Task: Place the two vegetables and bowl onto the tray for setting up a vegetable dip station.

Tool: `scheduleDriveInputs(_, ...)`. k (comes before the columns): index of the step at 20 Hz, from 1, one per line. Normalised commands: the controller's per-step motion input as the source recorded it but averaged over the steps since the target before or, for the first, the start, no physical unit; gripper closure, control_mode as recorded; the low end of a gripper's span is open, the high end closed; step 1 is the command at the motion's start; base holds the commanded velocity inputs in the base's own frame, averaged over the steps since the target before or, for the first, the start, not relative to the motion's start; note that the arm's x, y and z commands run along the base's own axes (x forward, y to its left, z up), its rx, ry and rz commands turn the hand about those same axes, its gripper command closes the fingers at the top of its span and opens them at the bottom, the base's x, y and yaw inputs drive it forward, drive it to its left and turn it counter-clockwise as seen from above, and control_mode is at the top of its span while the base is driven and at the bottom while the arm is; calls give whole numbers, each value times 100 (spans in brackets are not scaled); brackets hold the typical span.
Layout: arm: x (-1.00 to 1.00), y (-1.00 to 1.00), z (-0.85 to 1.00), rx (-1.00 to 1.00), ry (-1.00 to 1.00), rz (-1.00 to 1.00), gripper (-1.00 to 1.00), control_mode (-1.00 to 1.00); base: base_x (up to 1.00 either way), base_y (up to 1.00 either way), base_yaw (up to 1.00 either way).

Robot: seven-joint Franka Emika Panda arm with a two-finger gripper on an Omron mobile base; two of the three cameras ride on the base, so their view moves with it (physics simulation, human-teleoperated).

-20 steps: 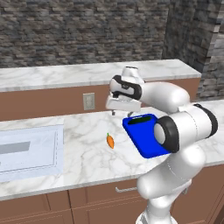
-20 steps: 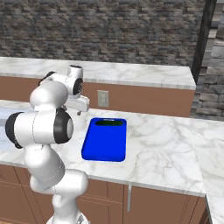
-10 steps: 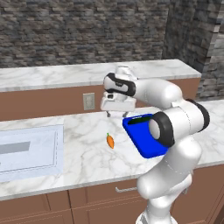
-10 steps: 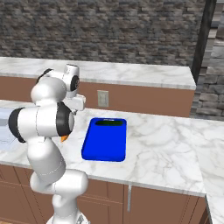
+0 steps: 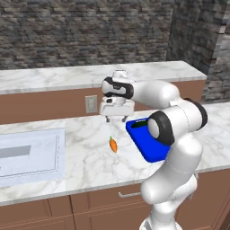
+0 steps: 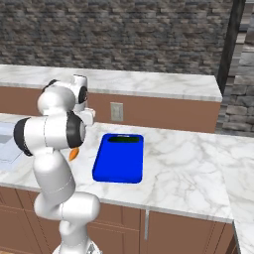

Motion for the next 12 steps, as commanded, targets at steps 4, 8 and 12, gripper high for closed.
scheduleDriveInputs(4, 13, 8, -33, 0, 0, 5, -100, -100, 0, 0, 0)
scheduleDriveInputs(8, 14, 1, -34, 0, 0, 5, -100, -100, 0, 0, 0)
scheduleDriveInputs(12, 7, 0, -32, 0, 0, 6, -100, -100, 0, 0, 0)
